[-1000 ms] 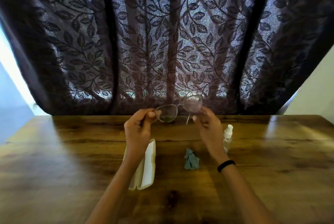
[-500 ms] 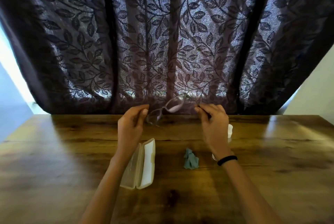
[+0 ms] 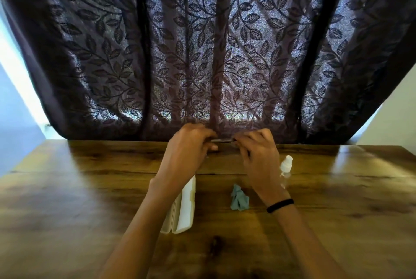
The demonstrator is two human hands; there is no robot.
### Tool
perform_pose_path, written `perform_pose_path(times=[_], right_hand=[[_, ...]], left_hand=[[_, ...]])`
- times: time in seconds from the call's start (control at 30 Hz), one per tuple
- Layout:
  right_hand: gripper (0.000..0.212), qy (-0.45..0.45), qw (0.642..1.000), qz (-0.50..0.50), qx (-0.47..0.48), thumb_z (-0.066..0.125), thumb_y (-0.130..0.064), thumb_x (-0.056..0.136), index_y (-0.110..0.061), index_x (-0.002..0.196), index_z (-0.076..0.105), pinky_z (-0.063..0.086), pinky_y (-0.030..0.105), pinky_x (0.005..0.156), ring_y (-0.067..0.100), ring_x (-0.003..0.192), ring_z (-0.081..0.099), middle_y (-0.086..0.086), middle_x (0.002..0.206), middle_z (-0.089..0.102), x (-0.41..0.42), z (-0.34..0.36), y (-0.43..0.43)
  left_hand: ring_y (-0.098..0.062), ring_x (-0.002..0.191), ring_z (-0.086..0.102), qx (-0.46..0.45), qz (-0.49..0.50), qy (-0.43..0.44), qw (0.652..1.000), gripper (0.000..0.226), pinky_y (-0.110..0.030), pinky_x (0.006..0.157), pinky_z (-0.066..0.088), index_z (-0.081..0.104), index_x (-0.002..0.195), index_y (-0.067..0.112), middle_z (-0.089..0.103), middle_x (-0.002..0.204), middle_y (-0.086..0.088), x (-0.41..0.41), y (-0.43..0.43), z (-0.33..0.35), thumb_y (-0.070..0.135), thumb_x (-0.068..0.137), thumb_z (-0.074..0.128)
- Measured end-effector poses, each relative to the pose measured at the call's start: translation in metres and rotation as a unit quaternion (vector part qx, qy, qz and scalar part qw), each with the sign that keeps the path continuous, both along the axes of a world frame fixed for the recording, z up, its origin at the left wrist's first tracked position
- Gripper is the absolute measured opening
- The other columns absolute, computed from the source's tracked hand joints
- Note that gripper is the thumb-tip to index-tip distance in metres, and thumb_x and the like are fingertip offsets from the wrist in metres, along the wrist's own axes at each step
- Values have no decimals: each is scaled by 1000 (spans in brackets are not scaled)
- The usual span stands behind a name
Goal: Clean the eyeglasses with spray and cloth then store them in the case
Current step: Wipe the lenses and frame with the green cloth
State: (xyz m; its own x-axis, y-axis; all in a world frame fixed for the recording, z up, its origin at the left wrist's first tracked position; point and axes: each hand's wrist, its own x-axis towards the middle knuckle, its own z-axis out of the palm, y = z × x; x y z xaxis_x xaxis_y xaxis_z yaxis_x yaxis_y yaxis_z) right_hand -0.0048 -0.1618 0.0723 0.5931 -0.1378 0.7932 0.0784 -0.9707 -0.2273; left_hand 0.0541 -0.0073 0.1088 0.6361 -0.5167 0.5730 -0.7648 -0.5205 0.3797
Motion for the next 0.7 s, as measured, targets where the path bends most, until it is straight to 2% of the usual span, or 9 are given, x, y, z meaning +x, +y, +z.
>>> perform_pose_path(times=[0.07,0.1,0.27,0.37,0.43,0.53,0.6,0.7], right_hand=[[14,-11,1000,2,-9,68,-2,78,-5,92,71,36,20,63,17,86,43,7,83,70,0,-1,0],[14,-15,1000,7,-12,67,-2,79,-5,92,71,36,22,65,16,86,40,7,83,69,0,-2,0],[23,-35,999,30,-10,66,-3,81,-3,105,66,39,26,80,19,97,44,12,98,68,-1,-8,5],[25,-43,998,50,2,61,-6,85,-4,110,62,38,23,88,21,101,49,13,106,64,-3,-17,8],[21,-26,998,62,13,58,-10,87,-6,107,63,41,22,85,19,98,51,11,104,63,-6,-26,8],[18,67,995,62,34,61,-12,87,-8,103,65,49,31,77,23,93,57,9,101,63,-11,-44,5],[23,183,980,50,57,55,-25,91,-13,109,62,48,31,81,21,100,55,5,109,61,-14,-57,2],[40,336,938,28,81,48,-43,90,-19,122,54,44,30,92,17,115,47,0,125,55,-17,-77,-2]], left_hand=[[-19,89,57,6,-9,7,1000,16,-33,76,47,70,97,13,65,92,-3,1,1,-5,15,82,64],[-19,86,57,3,-12,7,1000,15,-31,74,46,71,95,12,64,90,-3,1,1,-7,15,81,65],[-16,69,59,-53,9,-7,999,12,-29,65,50,73,85,8,64,77,-5,8,3,-21,4,74,71],[-3,62,53,-108,30,4,994,15,-4,64,42,74,80,6,66,73,-4,14,5,-31,-2,68,74],[-4,62,53,-145,55,14,988,15,1,63,37,74,80,5,67,73,-6,16,5,-35,1,66,76],[-12,64,59,-193,75,30,978,15,-9,61,41,73,83,4,69,75,-9,18,5,-41,3,68,75],[-14,67,62,-217,83,43,972,16,-14,62,45,73,85,4,71,78,-9,19,5,-45,3,69,74],[-9,72,64,-264,95,95,955,19,-11,68,49,73,88,4,71,83,-2,19,4,-52,5,70,75]])
